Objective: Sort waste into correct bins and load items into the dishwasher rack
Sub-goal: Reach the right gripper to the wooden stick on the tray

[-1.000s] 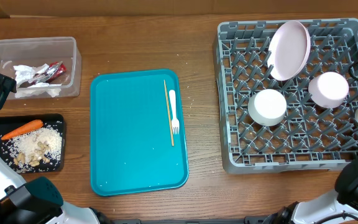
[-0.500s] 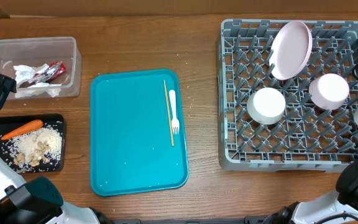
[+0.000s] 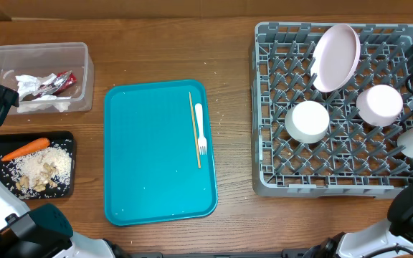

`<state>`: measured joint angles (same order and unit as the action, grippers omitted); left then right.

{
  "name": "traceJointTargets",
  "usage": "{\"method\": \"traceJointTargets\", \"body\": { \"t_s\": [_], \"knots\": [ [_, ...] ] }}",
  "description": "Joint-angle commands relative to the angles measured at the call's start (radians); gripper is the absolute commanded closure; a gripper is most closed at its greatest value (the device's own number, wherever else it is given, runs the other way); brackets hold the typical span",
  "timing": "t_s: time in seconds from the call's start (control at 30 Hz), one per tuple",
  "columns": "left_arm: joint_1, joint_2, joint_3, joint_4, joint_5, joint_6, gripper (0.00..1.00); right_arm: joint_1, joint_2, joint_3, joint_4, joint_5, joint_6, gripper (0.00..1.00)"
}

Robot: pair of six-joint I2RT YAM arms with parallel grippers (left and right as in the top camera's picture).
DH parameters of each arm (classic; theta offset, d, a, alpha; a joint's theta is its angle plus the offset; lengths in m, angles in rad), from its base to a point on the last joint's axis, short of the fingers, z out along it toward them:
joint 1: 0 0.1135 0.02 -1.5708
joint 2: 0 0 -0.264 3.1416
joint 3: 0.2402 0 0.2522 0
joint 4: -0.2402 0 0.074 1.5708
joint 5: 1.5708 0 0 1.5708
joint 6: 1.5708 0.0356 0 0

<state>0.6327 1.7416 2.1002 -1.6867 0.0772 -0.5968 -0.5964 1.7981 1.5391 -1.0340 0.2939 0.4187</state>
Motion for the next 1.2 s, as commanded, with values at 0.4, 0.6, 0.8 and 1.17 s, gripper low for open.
{"method": "traceJointTargets", "body": {
  "t_s": [0.4,0.6,0.8,1.17],
  "knots": [
    [0.002,0.004,-0.003,0.000,-0.007,-0.010,0.00,0.412,-0.277,0.168,0.069,-0.684,-0.059,0.04],
    [0.002,0.004,-0.003,0.000,-0.007,-0.010,0.00,0.780,-0.228,0.167,0.071,-0.510,-0.112,0.05],
    [0.002,0.004,-0.003,0.000,-0.007,-0.010,0.00,1.094,-0.055,0.167,0.101,-0.316,-0.030,0.18],
    [0.002,0.004,-0.003,0.000,-0.007,-0.009,0.00,1.371,0.285,0.167,0.237,-0.161,0.061,0.24]
  ]
}}
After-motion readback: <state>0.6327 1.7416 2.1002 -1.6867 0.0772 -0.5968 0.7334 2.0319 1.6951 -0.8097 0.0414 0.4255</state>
